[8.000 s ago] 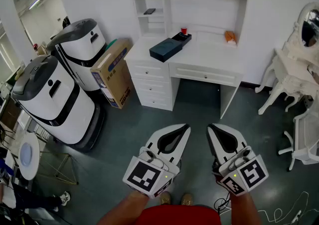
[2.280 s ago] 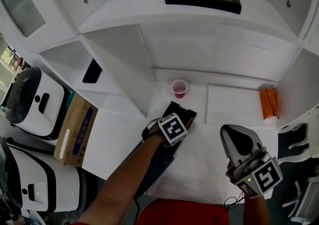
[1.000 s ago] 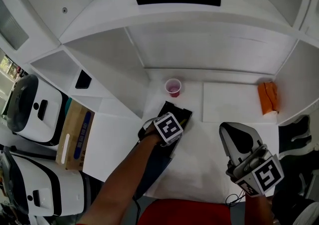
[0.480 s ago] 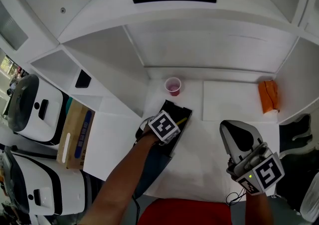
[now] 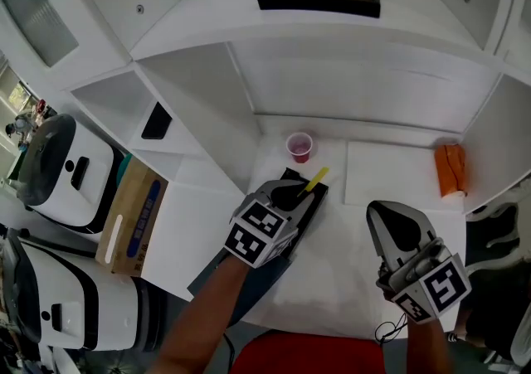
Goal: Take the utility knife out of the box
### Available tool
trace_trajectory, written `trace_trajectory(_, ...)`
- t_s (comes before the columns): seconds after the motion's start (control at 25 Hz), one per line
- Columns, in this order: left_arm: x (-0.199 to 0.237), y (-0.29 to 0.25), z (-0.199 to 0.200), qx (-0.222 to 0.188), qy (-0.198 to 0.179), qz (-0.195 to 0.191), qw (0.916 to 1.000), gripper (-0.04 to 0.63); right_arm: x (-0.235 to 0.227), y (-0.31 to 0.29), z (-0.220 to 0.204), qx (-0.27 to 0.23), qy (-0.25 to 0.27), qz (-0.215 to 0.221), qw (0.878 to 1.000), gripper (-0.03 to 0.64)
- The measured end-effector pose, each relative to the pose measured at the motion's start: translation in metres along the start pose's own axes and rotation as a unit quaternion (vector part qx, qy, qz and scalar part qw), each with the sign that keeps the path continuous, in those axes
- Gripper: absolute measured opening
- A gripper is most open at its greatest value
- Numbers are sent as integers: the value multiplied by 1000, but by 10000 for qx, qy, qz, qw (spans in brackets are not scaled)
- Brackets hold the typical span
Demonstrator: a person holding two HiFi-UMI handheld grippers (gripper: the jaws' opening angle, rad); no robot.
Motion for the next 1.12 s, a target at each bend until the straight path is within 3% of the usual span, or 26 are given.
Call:
trace_trajectory(0.12, -15, 28, 33, -840, -67, 308, 9960, 86, 6, -1, 2, -45, -30, 56, 10000, -3)
trace_trajectory(0.24, -33, 55, 60, -1620, -107, 564, 9851, 86, 13, -1, 4, -119, -46, 118, 9998, -3)
trace_trajectory(0.44, -58, 89, 85, -2416, 217, 894, 9660, 86, 25, 0, 10, -186, -31, 200, 9996, -3)
trace_trajectory(0.6, -72, 99, 91, -2655, 204, 1004, 9586, 86, 32, 4, 12, -242, 17, 249, 9994, -3)
trace_trajectory(1.12, -90, 105, 100, -2892, 199, 779, 9539, 86, 41, 17, 18, -301, 177, 71, 9994, -2)
Point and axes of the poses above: the fingertips, and each gripper's own axes: y backward along the fingers, x to its left, z out of its top, the point moved 4 cm from there along y, backward along the fingers, and after that the axes turned 8 degrees about -y, right-handed, at the moved point
